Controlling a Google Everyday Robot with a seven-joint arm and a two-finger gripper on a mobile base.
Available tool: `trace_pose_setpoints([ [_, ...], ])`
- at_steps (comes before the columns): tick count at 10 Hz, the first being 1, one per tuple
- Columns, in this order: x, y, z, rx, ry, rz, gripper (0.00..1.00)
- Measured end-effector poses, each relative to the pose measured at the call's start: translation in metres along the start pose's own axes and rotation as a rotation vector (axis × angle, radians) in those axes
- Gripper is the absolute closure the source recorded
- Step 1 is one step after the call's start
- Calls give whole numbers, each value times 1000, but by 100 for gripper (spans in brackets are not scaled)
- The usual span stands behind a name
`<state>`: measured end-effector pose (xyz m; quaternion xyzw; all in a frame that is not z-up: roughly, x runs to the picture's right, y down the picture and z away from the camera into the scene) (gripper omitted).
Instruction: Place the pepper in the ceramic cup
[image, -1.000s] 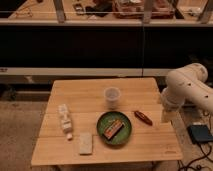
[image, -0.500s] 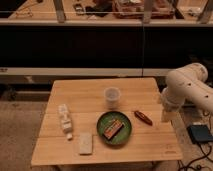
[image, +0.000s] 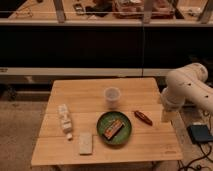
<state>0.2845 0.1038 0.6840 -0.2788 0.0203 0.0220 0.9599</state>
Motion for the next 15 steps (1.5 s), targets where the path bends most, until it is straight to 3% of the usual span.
trace_pose_setpoints([
  [3, -2, -2, -1, 5, -2, -20, 35],
  [5, -12, -12, -4, 22, -9, -104, 35],
  [8, -48, -45, -16, 83, -52, -398, 35],
  [9, -60, -52, -22, 100, -99, -492, 35],
  [10, -73, -61, -31, 122, -181, -597, 35],
  [12, -64, -64, -38, 126, -269, -729, 35],
  [13, -46, -62, -37, 112, -284, -833, 35],
  [15, -10, -61, -33, 68, -246, -1005, 35],
])
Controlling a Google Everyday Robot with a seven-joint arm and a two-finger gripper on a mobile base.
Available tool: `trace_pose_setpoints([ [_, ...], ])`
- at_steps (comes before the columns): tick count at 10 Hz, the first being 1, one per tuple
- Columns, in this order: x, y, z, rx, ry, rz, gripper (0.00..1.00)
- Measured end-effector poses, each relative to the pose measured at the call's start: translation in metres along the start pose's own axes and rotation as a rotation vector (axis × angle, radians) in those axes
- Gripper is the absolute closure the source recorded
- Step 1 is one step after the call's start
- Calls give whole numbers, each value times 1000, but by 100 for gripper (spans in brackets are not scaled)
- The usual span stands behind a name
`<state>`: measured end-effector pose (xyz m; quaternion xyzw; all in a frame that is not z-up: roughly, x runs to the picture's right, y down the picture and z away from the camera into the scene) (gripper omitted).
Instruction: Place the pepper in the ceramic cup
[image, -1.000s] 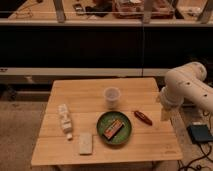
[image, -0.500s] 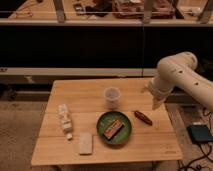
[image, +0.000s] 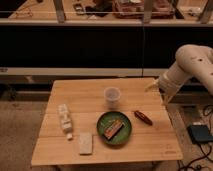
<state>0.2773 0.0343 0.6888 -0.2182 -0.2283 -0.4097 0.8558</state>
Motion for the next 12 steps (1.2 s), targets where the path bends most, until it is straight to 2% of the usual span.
trace_pose_setpoints([
  [2, 26, 39, -13, -100, 24, -144, 35],
  [4, 37, 60, -21, -148, 26, -199, 35],
  [6, 38, 62, -22, -157, 19, -220, 35],
  [7, 34, 59, -20, -147, 10, -232, 35],
  [9, 30, 40, -15, -73, 41, -306, 35],
  [10, 28, 27, -12, -21, 74, -365, 35],
  [12, 17, 4, -9, 97, 169, -521, 35],
])
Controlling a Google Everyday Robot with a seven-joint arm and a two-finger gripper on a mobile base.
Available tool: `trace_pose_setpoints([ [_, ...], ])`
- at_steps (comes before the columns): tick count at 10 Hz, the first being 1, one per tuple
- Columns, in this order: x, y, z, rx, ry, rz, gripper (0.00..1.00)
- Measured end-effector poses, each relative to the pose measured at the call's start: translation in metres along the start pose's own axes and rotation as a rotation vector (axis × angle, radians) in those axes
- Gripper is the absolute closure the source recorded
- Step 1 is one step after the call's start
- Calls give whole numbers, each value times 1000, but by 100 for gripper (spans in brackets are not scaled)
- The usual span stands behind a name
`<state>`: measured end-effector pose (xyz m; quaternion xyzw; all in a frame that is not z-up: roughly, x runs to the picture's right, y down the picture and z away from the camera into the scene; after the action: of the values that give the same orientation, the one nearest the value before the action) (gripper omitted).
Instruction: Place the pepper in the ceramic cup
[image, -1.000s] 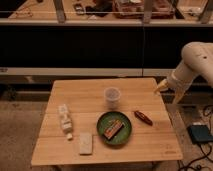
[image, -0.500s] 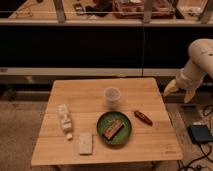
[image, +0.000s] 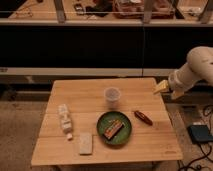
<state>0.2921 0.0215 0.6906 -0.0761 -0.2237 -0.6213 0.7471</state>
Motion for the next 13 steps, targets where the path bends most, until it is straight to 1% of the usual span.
trace_pose_setpoints([
  [1, -4, -8, 1, 39, 54, -76, 35],
  [2, -6, -16, 1, 65, 95, -134, 35],
  [3, -7, -23, 1, 81, 123, -174, 35],
  [4, -8, -23, 1, 84, 129, -180, 35],
  [5, -8, -23, 1, 81, 129, -182, 35],
  [6, -7, -24, 3, 71, 132, -202, 35],
  [7, -4, -26, 8, 56, 140, -241, 35],
  [8, 1, -33, 18, 42, 155, -306, 35],
  [9, 7, -46, 33, 34, 179, -390, 35],
  [10, 8, -53, 50, 26, 198, -448, 35],
  [11, 6, -53, 64, 18, 208, -484, 35],
  [12, 1, -52, 81, 11, 208, -510, 35],
  [13, -4, -47, 99, 1, 199, -531, 35],
])
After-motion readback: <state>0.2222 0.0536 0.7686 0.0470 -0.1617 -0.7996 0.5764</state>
